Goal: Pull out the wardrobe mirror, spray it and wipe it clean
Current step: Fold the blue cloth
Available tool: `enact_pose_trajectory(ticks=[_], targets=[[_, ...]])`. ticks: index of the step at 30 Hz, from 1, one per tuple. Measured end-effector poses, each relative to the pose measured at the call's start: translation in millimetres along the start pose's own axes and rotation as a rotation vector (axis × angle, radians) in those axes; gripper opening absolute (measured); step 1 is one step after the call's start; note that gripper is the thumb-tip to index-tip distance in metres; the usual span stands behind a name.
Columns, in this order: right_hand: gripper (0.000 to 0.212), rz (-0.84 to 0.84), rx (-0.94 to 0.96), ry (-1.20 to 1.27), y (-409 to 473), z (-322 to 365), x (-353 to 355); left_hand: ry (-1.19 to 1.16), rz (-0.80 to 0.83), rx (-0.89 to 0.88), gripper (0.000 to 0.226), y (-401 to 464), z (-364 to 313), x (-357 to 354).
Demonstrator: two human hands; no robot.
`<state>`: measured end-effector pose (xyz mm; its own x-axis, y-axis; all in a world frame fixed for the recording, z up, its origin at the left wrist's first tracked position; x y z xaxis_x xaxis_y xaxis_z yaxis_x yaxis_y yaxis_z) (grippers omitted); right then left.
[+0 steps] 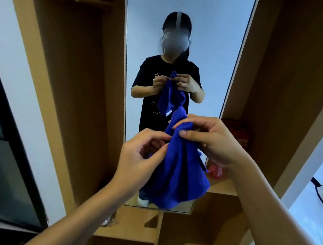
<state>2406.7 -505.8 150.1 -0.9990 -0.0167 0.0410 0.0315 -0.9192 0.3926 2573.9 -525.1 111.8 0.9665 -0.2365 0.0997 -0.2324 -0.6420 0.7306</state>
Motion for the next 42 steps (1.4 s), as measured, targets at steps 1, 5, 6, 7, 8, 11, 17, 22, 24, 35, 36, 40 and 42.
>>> enact_pose_trajectory(ticks=[1,5,6,7,8,11,17,22,24,35,36,40,42], targets=[[0.020,-0.030,0.015,-0.001,1,-3,1,-0.002,0.013,0.010,0.017,1,0,-2],[0.019,-0.125,0.048,0.034,4,-10,4,-0.023,0.106,0.179,0.009,2,7,-11],[0.019,-0.133,0.053,0.034,4,-12,5,0.031,0.152,0.181,0.011,2,9,-12],[0.020,-0.142,0.053,0.031,5,-13,6,0.095,0.211,0.183,0.016,2,12,-15],[0.020,-0.150,0.050,0.027,4,-13,8,0.164,0.276,0.193,0.023,2,15,-17],[0.019,-0.143,0.056,-0.005,3,-13,10,0.333,0.493,0.317,0.044,-1,26,-22],[0.019,-0.193,0.017,-0.235,-5,-22,26,0.760,0.734,0.295,0.076,5,45,-9],[0.014,-0.258,-0.038,-0.360,-8,-30,36,1.281,0.570,0.013,0.074,25,40,13],[0.016,-0.278,-0.031,-0.420,-7,-33,38,1.379,0.537,-0.097,0.059,30,39,18],[0.012,-0.419,-0.016,-0.464,6,-44,46,0.870,0.748,-0.501,0.022,15,36,11],[0.012,-0.415,-0.024,-0.476,7,-47,46,0.807,0.765,-0.472,0.018,12,35,6],[0.014,-0.390,-0.066,-0.458,5,-56,45,0.698,0.820,-0.284,0.016,10,38,-5],[0.010,-0.381,-0.080,-0.463,2,-58,48,0.736,0.868,-0.117,0.015,11,45,-3]])
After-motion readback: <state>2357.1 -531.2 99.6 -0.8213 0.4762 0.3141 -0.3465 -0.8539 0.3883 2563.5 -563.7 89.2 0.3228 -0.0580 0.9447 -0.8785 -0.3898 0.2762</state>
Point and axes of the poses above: each hand's wrist, its own y-axis towards the middle knuckle, its own x-axis out of the back of the hand, z = x × y, the point moved 4 cm from there along y, towards the middle knuckle, and after that the axes turned 6 degrees about -z, right-handed, at the moved point
